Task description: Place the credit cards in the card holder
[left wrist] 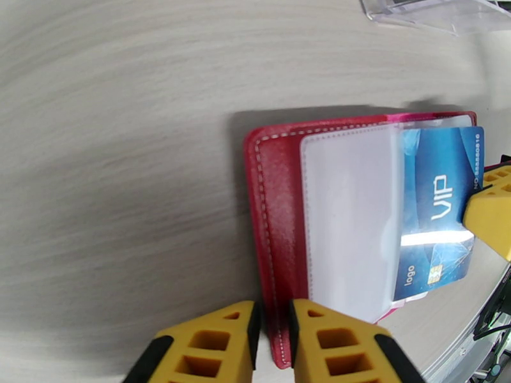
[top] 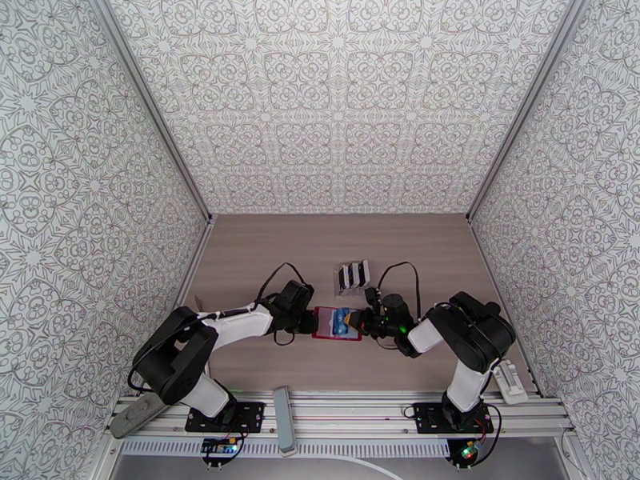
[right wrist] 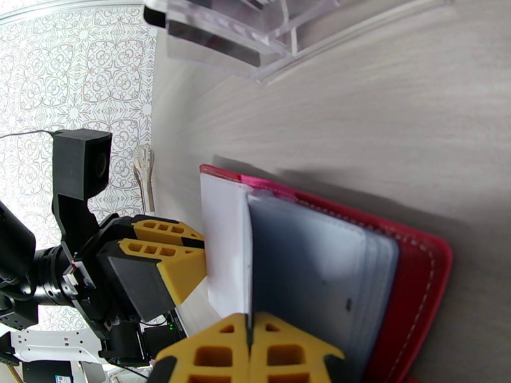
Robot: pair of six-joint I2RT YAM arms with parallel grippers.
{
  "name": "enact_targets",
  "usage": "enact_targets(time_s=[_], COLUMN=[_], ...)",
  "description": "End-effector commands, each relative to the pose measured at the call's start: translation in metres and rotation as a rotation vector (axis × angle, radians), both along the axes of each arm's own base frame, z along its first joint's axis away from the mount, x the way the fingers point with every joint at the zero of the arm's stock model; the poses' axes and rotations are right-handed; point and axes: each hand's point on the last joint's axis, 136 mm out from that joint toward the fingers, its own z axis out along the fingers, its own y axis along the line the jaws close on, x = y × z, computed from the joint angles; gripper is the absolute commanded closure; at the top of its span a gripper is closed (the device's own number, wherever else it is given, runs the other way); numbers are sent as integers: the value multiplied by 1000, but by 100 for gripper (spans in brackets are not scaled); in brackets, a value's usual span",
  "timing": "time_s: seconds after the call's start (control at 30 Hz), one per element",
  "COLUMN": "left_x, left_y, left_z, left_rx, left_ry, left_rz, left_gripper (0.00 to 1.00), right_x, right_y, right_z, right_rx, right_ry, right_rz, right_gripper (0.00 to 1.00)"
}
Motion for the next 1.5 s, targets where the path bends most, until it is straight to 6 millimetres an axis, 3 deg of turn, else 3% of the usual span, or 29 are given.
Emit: enact_targets(time_s=[0.0,1.47], left_x=[-16,-16], left_y=[26,17], left_z=[-26,-32], left_rx=[95,50], left_ry=[74,81], left_rz=[36,42], left_gripper=[78,78], right_x=[4,-1], right_y=[2,15], right_z=[-1,1], right_rx=[5,-37], right_ry=[7,15], right_rz=[2,30], right_gripper=[100,98])
